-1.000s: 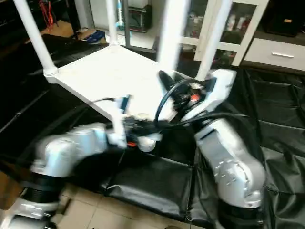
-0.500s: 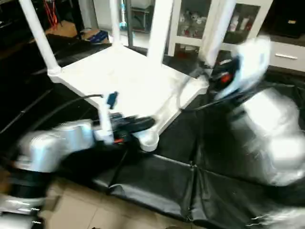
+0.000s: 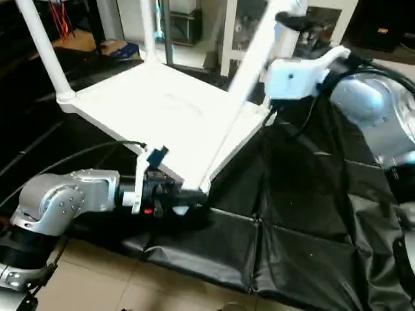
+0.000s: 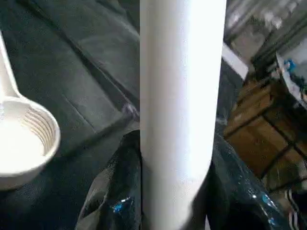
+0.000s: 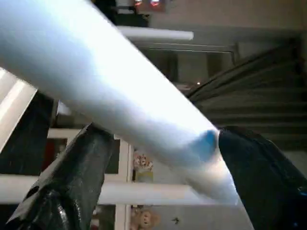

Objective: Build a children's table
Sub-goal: Pick table leg

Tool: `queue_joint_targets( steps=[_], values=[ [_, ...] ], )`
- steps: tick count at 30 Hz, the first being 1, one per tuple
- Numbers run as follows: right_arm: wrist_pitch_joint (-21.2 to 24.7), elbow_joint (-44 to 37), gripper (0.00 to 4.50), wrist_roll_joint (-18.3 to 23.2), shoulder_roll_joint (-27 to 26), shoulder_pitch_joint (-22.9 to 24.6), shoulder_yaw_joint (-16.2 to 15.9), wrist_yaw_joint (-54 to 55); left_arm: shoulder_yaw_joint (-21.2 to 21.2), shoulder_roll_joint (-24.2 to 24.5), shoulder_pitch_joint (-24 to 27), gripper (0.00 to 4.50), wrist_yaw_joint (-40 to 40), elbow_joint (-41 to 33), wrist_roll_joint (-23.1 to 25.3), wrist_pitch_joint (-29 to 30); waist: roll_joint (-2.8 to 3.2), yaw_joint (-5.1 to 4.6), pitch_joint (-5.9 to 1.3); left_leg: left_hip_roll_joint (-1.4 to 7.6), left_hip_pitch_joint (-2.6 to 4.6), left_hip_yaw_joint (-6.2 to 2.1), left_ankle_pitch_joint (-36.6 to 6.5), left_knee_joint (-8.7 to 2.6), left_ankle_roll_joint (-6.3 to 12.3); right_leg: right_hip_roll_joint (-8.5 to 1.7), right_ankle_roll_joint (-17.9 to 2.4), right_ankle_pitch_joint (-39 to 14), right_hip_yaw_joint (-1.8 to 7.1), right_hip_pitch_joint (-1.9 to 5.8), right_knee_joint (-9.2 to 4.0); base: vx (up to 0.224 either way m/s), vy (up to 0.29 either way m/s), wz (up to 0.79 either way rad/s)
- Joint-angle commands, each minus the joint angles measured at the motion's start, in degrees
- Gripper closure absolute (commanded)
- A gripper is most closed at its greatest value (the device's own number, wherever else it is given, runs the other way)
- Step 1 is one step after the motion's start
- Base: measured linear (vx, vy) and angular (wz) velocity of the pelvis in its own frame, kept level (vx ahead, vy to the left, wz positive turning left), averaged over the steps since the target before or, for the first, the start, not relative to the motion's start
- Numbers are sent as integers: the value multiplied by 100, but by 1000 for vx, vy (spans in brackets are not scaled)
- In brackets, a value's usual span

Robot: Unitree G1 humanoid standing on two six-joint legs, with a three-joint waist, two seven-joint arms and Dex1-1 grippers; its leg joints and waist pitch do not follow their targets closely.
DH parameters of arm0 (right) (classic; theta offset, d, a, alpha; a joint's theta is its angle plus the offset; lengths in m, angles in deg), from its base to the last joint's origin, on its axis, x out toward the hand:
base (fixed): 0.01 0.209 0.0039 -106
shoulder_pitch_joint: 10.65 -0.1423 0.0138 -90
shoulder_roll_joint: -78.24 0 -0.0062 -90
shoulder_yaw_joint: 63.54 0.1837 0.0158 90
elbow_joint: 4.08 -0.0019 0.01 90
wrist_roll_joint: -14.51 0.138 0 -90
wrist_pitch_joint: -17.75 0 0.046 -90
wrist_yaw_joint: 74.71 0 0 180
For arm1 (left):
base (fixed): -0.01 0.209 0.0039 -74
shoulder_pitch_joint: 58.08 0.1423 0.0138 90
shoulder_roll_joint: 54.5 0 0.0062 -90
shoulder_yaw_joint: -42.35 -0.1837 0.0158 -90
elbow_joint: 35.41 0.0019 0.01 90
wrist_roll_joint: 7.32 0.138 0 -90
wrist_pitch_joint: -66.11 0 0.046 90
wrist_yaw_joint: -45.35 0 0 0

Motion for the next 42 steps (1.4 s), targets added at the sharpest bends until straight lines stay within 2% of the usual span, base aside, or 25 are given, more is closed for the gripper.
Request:
queue_joint_targets(
  steps=[1,7,12,14,17,19,23,27,35,37,42],
  values=[
    [-284,335,69,-229,-10,-197,-151,51,-157,90,-139,313,-187,-233,45,-6,-109,-37,-402,48,76,-5,-1351,-356,303,-61,-1282,-1442,83,269,-357,0,0,0],
    [-708,1019,69,-618,-25,-469,-360,221,-430,343,-198,313,-457,-291,182,-116,-122,-40,-405,44,68,2,-1312,-338,333,-56,-1320,-1430,80,269,-329,0,0,0],
    [-1035,1360,69,-651,-76,-529,-458,150,-583,487,-230,313,-608,-281,338,-233,-120,-50,-395,47,70,5,-1424,-337,293,-56,-1285,-1482,83,269,-331,0,0,0],
    [-1123,1432,96,-642,-67,-519,-480,96,-579,493,-245,313,-606,-252,370,-266,-124,-60,-396,48,70,5,-1432,-335,298,-53,-1291,-1476,83,266,-331,0,0,0],
    [-1237,1534,106,-634,-40,-502,-496,10,-569,527,-285,313,-613,-170,436,-338,-121,-65,-398,46,66,4,-1444,-334,309,-50,-1306,-1480,81,270,-328,0,0,0],
    [-1352,1708,133,-675,-31,-543,-526,-7,-579,569,-316,313,-633,-81,521,-433,-113,-76,-399,47,68,3,-1447,-333,319,-48,-1333,-1465,78,265,-335,0,0,0],
    [-1495,1875,159,-699,-10,-534,-557,-96,-591,643,-398,314,-652,151,756,-682,-114,-80,-404,42,66,5,-1458,-327,322,-51,-1357,-1458,80,270,-327,0,0,0],
    [-1565,1991,174,-708,9,-458,-595,-198,-526,737,-555,314,-681,471,957,-927,-111,-82,-409,48,68,4,-1415,-328,369,-54,-1424,-1340,81,276,-320,0,0,0],
    [-1645,2198,200,-773,1,-455,-607,-273,-460,940,-685,314,-829,768,1194,-1256,-120,-149,-417,50,44,0,-1363,-317,421,-73,-1506,-1307,76,298,-312,0,0,0],
    [-1672,2263,204,-782,-3,-446,-600,-317,-426,1046,-686,314,-1057,862,1299,-1610,-114,-169,-411,52,41,-1,-1393,-321,419,-72,-1517,-1351,74,294,-318,0,0,0],
    [-1668,2305,215,-778,-6,-433,-595,-362,-324,1161,-721,314,-1142,1016,1392,-1934,-103,-183,-410,67,61,-4,-1473,-327,407,-74,-1539,-1377,73,281,-323,0,0,0]
  ],
)
